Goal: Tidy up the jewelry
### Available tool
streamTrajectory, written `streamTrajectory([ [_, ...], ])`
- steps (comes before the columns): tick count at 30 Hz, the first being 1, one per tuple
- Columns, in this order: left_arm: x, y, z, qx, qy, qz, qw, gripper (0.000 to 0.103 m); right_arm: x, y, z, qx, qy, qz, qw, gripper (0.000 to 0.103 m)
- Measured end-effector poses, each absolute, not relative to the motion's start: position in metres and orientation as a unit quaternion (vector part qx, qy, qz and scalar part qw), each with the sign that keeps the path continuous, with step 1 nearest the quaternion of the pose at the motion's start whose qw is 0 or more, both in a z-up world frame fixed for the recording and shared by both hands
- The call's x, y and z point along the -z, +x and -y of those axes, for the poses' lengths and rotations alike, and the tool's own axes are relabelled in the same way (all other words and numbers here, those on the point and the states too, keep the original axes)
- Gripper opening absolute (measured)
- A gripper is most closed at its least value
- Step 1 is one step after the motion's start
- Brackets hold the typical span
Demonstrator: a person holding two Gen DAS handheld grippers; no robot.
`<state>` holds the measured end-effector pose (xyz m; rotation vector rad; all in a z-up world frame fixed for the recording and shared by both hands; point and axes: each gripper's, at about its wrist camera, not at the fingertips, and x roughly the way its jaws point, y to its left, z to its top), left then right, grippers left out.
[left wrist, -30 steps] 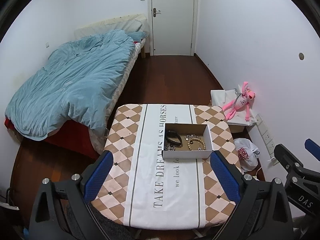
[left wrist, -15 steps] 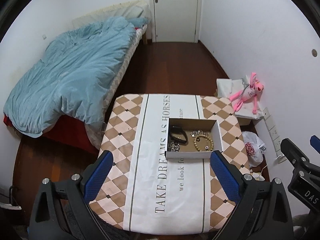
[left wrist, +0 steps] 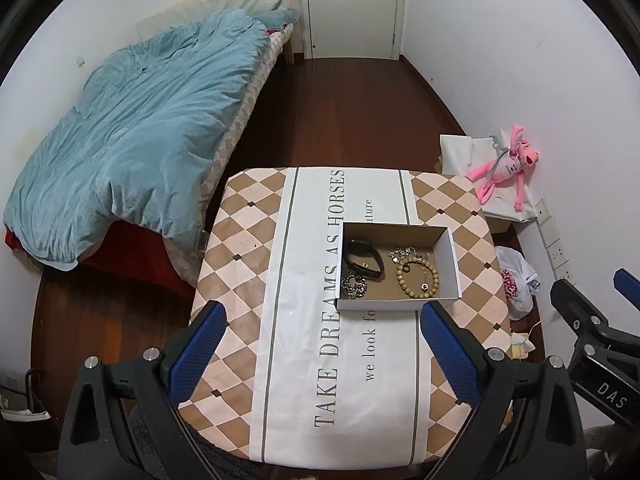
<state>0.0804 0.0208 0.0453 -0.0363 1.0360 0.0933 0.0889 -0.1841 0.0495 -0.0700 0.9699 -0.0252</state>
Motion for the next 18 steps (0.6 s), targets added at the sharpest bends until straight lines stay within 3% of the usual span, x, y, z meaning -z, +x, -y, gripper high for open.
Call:
streamTrajectory([
  [18,-0.039,0.080,-0.018,-0.044,-0.017,-0.496,0.867,0.099,-0.037,0.089,0.186,0.011,-0.032,-0.481,0.876,0.103],
])
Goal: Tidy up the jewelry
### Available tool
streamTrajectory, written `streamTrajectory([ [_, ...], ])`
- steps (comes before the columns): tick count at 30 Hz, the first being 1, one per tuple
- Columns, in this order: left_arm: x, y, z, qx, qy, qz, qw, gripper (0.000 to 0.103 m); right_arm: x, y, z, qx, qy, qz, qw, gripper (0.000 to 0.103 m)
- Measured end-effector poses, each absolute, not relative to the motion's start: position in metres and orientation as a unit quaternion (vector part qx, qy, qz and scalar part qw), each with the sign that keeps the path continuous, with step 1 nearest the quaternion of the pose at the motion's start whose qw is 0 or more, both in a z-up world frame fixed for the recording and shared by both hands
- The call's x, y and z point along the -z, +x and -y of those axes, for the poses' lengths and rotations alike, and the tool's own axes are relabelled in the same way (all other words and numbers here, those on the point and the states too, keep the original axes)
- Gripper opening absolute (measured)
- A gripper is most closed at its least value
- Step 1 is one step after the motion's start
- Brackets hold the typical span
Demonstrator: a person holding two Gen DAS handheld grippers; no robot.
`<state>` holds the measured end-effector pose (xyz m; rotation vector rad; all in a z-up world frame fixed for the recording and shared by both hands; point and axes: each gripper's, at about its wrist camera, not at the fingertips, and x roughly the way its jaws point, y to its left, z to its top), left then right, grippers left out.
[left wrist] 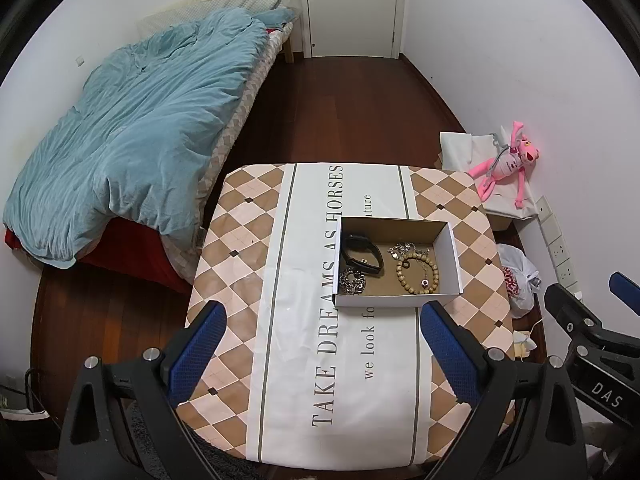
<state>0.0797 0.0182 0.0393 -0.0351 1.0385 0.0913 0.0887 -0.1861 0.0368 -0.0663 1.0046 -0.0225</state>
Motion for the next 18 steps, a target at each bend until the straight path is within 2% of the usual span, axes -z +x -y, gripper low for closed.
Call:
streamTrajectory([
  [18,-0.0394,0.0794,-0.0171,-0.043,-0.011,-0.493,0.869,0.099,-0.0372,0.0891,0.1859,0.010,-0.032,-0.483,0.875,0.103],
])
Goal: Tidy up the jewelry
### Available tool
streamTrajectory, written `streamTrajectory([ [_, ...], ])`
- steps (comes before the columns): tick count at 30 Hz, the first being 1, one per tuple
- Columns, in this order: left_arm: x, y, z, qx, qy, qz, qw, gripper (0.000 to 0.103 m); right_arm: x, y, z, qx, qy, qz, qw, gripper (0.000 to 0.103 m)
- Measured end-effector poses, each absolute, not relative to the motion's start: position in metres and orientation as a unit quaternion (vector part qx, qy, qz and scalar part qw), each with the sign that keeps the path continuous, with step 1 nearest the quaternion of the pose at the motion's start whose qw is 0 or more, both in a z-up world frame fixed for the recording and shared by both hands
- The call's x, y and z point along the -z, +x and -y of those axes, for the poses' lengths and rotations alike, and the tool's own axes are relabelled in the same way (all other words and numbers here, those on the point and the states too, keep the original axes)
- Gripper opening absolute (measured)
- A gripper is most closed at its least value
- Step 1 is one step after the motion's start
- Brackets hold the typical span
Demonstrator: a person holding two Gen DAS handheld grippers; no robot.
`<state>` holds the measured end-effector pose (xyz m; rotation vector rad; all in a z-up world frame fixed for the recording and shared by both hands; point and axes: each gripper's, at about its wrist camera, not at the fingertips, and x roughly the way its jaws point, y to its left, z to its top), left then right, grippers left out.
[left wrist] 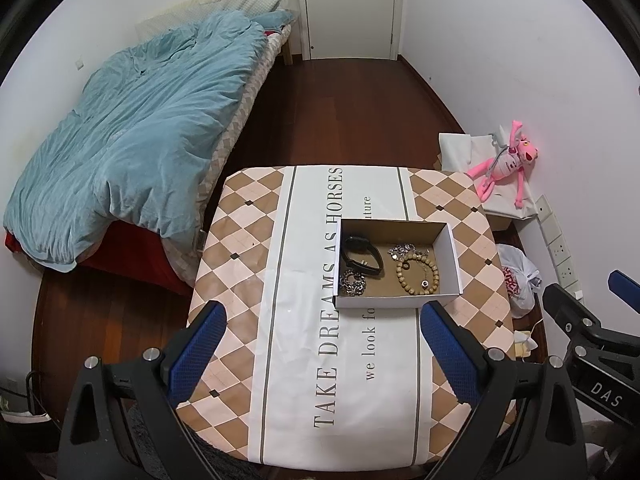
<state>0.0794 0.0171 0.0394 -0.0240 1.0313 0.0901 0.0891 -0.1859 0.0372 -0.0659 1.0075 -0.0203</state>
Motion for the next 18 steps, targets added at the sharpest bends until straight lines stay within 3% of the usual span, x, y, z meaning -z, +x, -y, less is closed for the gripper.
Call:
streamTrajectory([
  [18,-0.0396,0.0789,-0.0179,-0.044,-0.011,-0.493,0.869,0.099,-0.0373,0.0885,0.1828,0.007,-0.035,-0.484,0.874,0.103],
])
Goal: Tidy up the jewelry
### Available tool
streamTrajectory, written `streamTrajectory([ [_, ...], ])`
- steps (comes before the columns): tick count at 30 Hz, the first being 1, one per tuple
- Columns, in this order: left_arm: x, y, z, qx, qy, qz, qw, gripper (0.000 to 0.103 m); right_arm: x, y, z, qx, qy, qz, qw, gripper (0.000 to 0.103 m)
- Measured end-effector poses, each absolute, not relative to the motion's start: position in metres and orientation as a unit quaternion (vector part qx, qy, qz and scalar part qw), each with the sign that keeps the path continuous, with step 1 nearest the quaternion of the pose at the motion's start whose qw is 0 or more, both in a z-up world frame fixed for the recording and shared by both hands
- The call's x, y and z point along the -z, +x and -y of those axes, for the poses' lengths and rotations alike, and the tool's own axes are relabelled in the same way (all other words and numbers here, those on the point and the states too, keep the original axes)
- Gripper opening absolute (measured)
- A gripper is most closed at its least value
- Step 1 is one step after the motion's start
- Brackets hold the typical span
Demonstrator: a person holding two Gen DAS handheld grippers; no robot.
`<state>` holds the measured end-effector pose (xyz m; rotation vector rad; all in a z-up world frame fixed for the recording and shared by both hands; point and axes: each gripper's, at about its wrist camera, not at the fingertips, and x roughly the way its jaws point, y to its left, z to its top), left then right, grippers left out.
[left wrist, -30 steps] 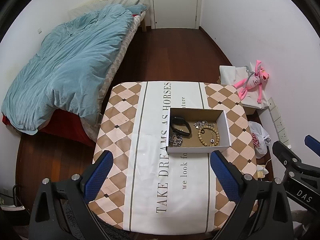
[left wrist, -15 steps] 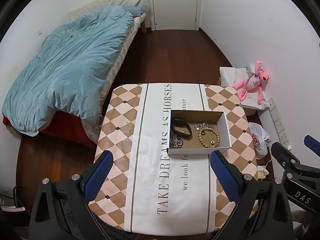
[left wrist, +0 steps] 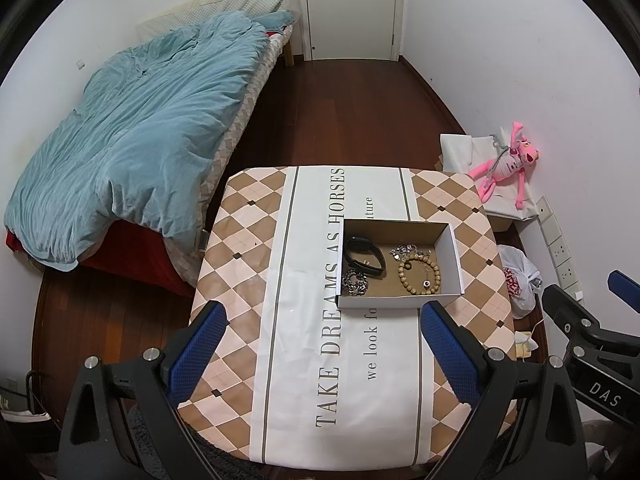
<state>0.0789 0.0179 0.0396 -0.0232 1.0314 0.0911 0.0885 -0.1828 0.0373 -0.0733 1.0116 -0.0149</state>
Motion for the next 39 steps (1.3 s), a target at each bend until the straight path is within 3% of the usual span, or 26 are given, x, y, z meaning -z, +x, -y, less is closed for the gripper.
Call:
streamTrajectory([
  [39,-0.0385,0.0767,-0.0224,-0.048,-0.009,-0.491,0.870,0.099,-0.0352,0.0893,0.1876,-0.001,-0.042,-0.490,0.871,0.103],
])
